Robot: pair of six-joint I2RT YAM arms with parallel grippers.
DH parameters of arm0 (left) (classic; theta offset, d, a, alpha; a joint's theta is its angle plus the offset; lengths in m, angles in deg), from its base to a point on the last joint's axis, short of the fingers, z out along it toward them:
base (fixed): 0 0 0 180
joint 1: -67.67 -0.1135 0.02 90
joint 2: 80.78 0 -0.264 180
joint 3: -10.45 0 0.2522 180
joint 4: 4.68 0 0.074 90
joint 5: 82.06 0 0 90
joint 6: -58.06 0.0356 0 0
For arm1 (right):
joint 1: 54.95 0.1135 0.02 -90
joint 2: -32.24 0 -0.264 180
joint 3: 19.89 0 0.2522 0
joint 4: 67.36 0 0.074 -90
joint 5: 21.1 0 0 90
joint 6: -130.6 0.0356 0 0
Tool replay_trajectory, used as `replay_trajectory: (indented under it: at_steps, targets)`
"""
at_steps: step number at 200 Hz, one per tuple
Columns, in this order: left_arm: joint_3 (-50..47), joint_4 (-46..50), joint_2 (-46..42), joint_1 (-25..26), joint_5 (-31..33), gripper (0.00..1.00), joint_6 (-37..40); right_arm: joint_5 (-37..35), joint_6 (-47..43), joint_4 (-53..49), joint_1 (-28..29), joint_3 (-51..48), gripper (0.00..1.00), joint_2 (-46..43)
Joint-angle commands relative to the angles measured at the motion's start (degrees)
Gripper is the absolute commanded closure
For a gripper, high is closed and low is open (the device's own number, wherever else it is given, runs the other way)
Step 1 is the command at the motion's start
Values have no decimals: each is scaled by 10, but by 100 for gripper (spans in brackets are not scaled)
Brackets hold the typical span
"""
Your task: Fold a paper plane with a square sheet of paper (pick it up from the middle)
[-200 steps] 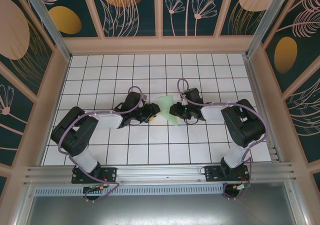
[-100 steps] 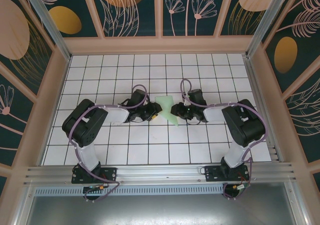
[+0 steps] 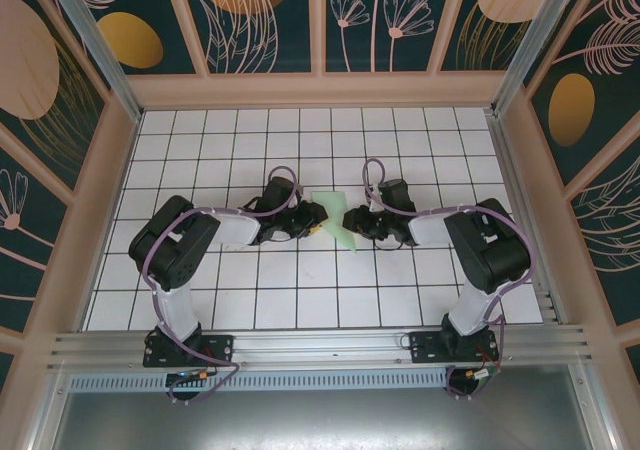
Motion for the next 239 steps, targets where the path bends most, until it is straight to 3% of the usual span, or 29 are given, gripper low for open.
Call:
replay_trajectory:
  at_steps: [1,51,93,140,184,239]
  targets:
    - [-14,-57,12,1,-24,70,-6,-1,-10,-42,-10,-28,70,4]
    - [-14,-79,29,1,-48,72,3,10,-15,-21,-15,-32,67,-1]
    - [-7,-45,27,2,-48,87,25,7,-46,-2,-15,-34,56,-28]
    - [-33,-26,-21,1,-8,95,16,-56,-103,-14,0,-28,49,-96]
    - [-91,-32,-85,2,48,96,-25,-205,-185,-13,82,-37,48,-163]
    - [-135,-65,-135,2,94,96,-78,-261,-292,59,147,-70,47,-171]
